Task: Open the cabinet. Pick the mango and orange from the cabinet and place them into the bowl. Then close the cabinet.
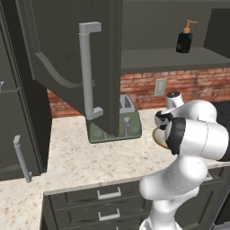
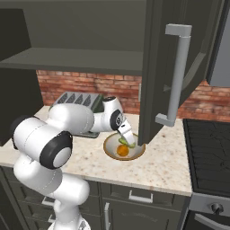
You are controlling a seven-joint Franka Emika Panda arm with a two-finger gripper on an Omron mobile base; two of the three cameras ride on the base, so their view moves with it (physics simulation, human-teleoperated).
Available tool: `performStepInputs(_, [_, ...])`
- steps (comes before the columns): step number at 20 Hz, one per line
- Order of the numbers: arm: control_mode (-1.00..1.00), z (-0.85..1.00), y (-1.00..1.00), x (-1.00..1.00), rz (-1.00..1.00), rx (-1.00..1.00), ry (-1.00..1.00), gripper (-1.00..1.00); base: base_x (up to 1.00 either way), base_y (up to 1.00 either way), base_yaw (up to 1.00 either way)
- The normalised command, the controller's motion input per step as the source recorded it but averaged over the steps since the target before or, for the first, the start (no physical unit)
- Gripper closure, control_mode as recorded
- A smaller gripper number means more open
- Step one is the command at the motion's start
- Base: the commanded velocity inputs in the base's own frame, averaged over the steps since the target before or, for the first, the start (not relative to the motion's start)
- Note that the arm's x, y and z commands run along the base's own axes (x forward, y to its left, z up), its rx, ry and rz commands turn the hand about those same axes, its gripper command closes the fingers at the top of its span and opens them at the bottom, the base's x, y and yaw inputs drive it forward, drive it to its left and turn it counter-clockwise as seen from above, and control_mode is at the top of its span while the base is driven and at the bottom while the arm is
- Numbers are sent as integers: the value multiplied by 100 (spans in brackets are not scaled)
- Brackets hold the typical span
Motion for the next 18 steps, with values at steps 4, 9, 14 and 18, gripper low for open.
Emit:
performStepInputs(4, [-100,22,0,0,0,0,-1,-100,0,0,0])
performStepInputs(9, [-100,45,0,-2,0,0,0,-100,0,0,0])
performStepInputs(14, [-100,63,0,-28,0,0,0,-100,0,0,0])
performStepInputs(18, [-100,36,0,-59,0,0,1,-100,0,0,0])
